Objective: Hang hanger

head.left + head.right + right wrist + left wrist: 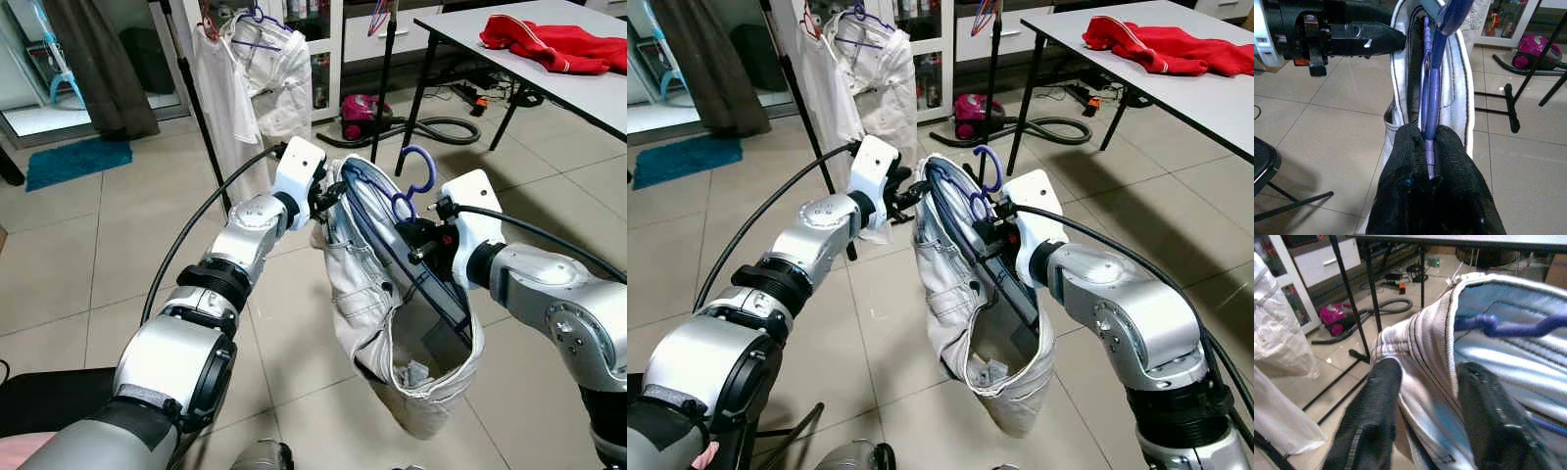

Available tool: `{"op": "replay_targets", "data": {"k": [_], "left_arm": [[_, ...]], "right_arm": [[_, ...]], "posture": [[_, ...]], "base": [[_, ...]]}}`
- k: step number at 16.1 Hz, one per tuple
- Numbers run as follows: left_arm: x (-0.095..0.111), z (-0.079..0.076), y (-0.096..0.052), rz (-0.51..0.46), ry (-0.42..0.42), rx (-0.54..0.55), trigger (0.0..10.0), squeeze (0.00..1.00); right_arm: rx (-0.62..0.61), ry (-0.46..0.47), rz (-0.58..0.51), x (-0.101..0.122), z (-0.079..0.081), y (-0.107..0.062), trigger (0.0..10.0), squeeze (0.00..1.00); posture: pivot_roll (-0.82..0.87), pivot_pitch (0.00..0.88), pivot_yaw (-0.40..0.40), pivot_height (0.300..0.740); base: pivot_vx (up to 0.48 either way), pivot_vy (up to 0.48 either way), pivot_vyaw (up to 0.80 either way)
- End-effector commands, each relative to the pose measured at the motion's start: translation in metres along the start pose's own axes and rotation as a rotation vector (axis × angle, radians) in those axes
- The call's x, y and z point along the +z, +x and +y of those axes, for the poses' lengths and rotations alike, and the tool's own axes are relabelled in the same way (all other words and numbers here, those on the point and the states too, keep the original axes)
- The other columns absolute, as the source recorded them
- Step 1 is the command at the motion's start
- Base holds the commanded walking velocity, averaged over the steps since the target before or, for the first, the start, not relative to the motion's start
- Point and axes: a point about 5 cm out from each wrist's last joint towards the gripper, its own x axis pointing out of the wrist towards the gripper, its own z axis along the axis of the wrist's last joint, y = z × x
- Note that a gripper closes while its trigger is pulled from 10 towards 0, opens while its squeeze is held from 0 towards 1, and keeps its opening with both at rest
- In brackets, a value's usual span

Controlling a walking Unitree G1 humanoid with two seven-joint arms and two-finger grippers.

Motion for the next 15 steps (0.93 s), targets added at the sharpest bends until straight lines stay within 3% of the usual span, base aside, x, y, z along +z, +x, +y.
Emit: {"op": "replay_targets", "data": {"k": [1, 7, 15], "left_arm": [[0.003, 0.005, -0.001, 0.003, 0.01, 0.024, 0.0, 0.0], [-0.001, 0.01, -0.001, 0.023, 0.013, 0.08, 0.0, 0.0], [0.046, 0.013, 0.0, -0.233, -0.119, 0.039, 0.0, 0.0]], "right_arm": [[0.02, -0.046, -0.08, 0.019, 0.007, -0.005, 10.0, 0.0], [0.025, -0.046, -0.087, 0.02, 0.008, -0.009, 10.0, 0.0], [0.044, -0.041, 0.052, -0.006, 0.015, -0.004, 10.0, 0.0]], "posture": [[0.01, 0.048, 0.084, 0.74], [0.0, 0.034, 0.091, 0.74], [0.0, 0.038, 0.084, 0.74]], "base": [[0.0, 0.0, 0.0], [0.0, 0.0, 0.0], [0.0, 0.0, 0.0]]}}
